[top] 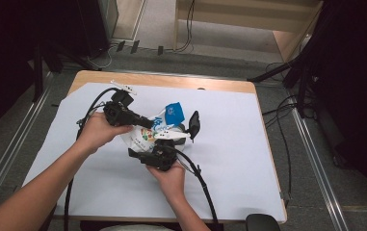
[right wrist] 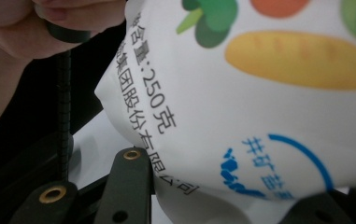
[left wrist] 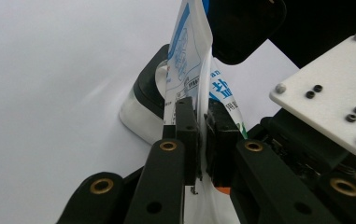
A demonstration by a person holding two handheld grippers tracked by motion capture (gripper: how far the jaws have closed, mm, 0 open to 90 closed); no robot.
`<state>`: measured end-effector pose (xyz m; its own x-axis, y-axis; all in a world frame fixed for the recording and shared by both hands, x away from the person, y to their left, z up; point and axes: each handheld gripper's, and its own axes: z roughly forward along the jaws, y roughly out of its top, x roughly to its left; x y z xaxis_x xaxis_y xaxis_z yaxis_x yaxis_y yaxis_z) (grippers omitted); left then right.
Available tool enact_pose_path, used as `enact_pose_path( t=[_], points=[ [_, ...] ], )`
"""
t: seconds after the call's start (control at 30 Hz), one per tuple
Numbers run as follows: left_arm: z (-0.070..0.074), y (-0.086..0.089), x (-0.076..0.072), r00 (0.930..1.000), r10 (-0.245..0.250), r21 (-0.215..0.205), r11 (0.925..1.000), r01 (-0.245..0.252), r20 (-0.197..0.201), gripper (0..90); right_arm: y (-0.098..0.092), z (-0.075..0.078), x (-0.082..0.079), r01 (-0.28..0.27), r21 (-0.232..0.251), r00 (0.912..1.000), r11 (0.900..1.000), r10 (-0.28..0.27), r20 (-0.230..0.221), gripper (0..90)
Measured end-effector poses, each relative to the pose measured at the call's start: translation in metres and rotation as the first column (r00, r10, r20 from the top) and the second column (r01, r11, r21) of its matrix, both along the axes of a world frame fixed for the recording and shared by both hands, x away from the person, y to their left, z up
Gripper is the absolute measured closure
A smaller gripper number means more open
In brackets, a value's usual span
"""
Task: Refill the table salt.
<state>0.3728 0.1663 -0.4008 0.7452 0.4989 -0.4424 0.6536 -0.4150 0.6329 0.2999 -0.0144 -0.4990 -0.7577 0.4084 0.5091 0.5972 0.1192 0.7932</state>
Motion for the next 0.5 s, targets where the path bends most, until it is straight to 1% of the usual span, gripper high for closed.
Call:
enact_pose_path(
  t=[0.1,0.2,0.27,0.37,0.43,0.5],
  points=[
    [0.0,-0.001,0.0,1.0,-0.007,-0.002,1.0,0.007,-0.003,86.2,-0.002,-0.004,-0.001,0.016,-0.009,0.9998,1.0,-0.016,-0.011,68.3],
    [-0.001,-0.001,0.001,0.9999,-0.012,0.011,0.9999,0.012,0.007,86.2,-0.002,-0.007,-0.001,0.017,-0.023,0.9997,1.0,-0.017,-0.015,68.3],
    [-0.001,-0.001,0.0,0.9999,-0.012,0.011,0.9999,0.012,0.006,86.2,-0.002,-0.008,-0.002,0.025,-0.021,0.9997,0.999,-0.026,-0.003,68.3],
    [-0.001,-0.002,0.0,0.9999,-0.01,0.002,1.0,0.01,0.003,86.2,-0.004,-0.011,-0.002,0.045,-0.024,0.999,0.999,-0.045,-0.002,68.2],
    [0.0,-0.003,0.0,0.9999,-0.013,-0.005,0.9999,0.013,-0.003,86.2,-0.006,-0.014,0.0,0.06,-0.009,0.998,0.998,-0.06,-0.018,68.2],
    [0.001,-0.004,0.0,0.9999,-0.017,-0.007,0.9998,0.017,0.003,86.1,-0.009,-0.017,0.001,0.071,0.001,0.9969,0.997,-0.071,-0.033,68.2]
  ],
)
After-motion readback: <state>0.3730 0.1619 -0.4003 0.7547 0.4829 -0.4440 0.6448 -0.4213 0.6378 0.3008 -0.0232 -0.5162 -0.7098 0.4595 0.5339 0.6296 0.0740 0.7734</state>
